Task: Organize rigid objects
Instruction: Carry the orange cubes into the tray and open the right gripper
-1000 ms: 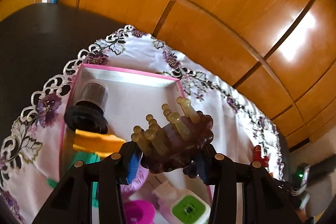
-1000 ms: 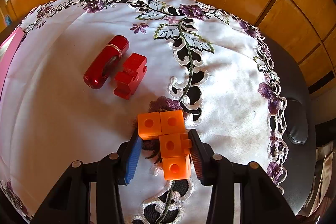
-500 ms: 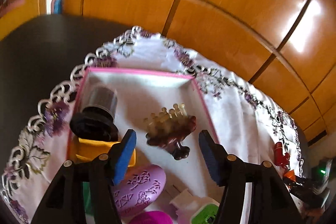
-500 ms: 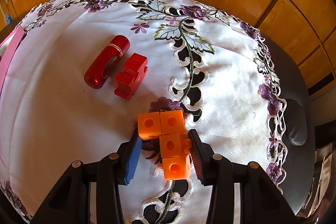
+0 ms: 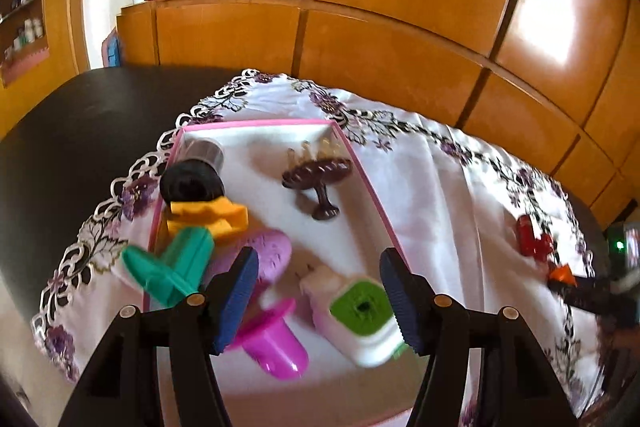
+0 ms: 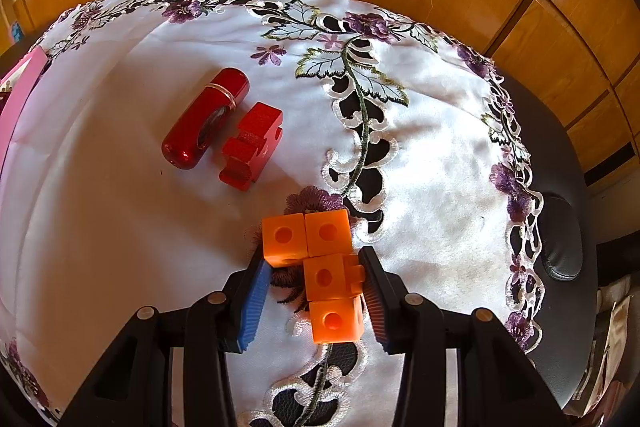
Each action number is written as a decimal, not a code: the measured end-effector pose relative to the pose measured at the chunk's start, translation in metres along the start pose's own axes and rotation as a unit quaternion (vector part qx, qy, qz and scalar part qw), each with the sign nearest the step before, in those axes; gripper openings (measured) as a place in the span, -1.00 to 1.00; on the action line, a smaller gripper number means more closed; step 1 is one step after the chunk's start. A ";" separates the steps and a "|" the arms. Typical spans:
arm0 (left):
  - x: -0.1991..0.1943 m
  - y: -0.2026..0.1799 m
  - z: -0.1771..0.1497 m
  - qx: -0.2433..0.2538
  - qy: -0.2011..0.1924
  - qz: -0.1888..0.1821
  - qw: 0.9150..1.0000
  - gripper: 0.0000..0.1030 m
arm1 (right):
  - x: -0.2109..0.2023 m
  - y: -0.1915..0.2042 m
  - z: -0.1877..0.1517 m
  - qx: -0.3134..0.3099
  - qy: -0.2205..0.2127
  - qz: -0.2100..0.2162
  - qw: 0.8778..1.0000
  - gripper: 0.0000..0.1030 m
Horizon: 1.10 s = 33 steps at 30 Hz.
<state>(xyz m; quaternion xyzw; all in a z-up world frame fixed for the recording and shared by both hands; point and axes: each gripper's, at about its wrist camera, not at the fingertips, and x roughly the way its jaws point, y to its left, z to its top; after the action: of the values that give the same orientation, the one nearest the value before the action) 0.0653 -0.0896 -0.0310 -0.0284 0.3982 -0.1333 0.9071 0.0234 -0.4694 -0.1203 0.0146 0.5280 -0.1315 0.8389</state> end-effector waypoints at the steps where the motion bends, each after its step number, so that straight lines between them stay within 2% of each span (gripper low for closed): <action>1: -0.002 -0.002 -0.002 0.003 -0.001 0.001 1.000 0.24 | 0.000 0.000 0.000 0.000 0.000 0.000 1.000 -0.14; 10: -0.021 0.001 -0.009 0.013 -0.018 0.014 1.000 0.29 | -0.002 0.005 0.000 -0.010 0.005 0.002 1.000 -0.14; 16: -0.028 0.012 -0.015 0.006 -0.026 0.022 0.999 0.30 | -0.018 0.021 -0.004 -0.009 -0.007 0.035 0.999 -0.14; 24: -0.031 0.025 -0.018 -0.010 -0.028 0.026 0.999 0.30 | -0.063 0.073 0.007 -0.030 -0.074 0.123 0.989 -0.14; 33: -0.033 0.033 -0.020 -0.019 -0.029 0.031 0.999 0.30 | -0.098 0.170 0.037 -0.093 -0.127 0.218 0.963 -0.14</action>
<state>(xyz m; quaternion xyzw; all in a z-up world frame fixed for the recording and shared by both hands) 0.0365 -0.0475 -0.0261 -0.0374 0.3750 -0.0961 0.9213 0.0562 -0.2910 -0.0358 0.0345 0.4107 0.1033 0.9053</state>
